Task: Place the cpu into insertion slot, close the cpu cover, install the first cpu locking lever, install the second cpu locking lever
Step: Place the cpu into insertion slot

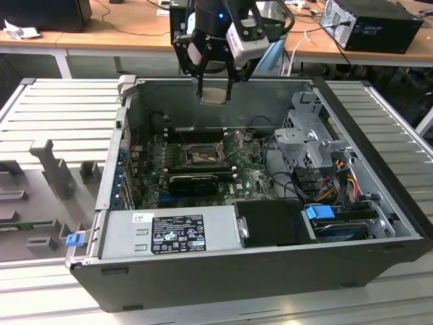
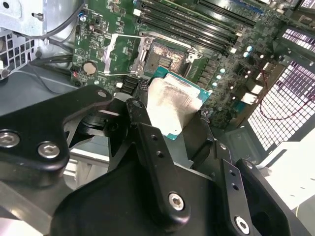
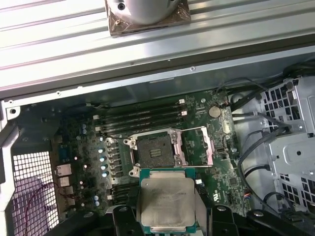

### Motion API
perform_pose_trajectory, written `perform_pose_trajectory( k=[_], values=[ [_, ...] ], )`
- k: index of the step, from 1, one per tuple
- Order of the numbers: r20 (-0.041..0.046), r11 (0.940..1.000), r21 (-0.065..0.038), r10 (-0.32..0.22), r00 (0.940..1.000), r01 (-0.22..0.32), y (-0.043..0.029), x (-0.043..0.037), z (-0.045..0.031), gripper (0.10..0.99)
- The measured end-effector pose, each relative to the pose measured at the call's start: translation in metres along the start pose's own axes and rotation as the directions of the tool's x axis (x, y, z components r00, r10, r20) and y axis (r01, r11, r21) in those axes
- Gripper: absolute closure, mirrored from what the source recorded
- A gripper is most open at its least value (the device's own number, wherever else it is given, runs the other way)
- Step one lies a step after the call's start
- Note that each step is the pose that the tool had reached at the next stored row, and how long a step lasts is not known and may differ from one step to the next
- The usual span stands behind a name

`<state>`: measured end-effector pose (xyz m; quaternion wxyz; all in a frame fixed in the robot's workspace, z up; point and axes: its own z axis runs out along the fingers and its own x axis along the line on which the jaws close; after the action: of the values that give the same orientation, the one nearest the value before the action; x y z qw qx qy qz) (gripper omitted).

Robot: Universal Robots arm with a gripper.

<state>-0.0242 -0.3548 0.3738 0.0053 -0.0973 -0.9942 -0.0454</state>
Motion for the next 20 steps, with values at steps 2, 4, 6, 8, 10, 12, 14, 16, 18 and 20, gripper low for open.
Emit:
perform_pose_trajectory(
  k=[2, 4, 6, 8, 10, 12, 14, 16, 18, 20],
  values=[
    [0.0005, 1.0, 0.0, 0.005, 1.0, -0.005, 0.0, 0.0, 0.0, 0.557],
    [0.0014, 0.9999, 0.0, 0.015, 0.9999, -0.015, 0.0, 0.0, 0.0001, 0.557],
    [0.0024, 0.9996, -0.001, 0.027, 0.9996, -0.027, 0.0, 0.0, 0.0001, 0.557],
    [0.0032, 0.9994, -0.001, 0.036, 0.9994, -0.036, 0.0, 0.0, 0.0002, 0.557],
    [0.0043, 0.9989, -0.001, 0.048, 0.9988, -0.048, 0.0, 0.0, 0.0002, 0.557],
    [0.005, 0.9984, -0.001, 0.056, 0.9984, -0.056, 0.0, 0.0, 0.0003, 0.557],
    [0.0055, 0.9981, -0.001, 0.062, 0.998, -0.062, 0.0, 0.0, 0.0004, 0.557],
    [0.0061, 0.9977, -0.002, 0.068, 0.9976, -0.068, 0.0, 0.0, 0.0004, 0.557],
    [0.0067, 0.9972, -0.002, 0.075, 0.9972, -0.075, -0.0001, 0.0, 0.0005, 0.557],
    [0.0077, 0.9962, -0.002, 0.087, 0.9962, -0.087, -0.0001, 0.0, 0.0005, 0.557]
  ],
)
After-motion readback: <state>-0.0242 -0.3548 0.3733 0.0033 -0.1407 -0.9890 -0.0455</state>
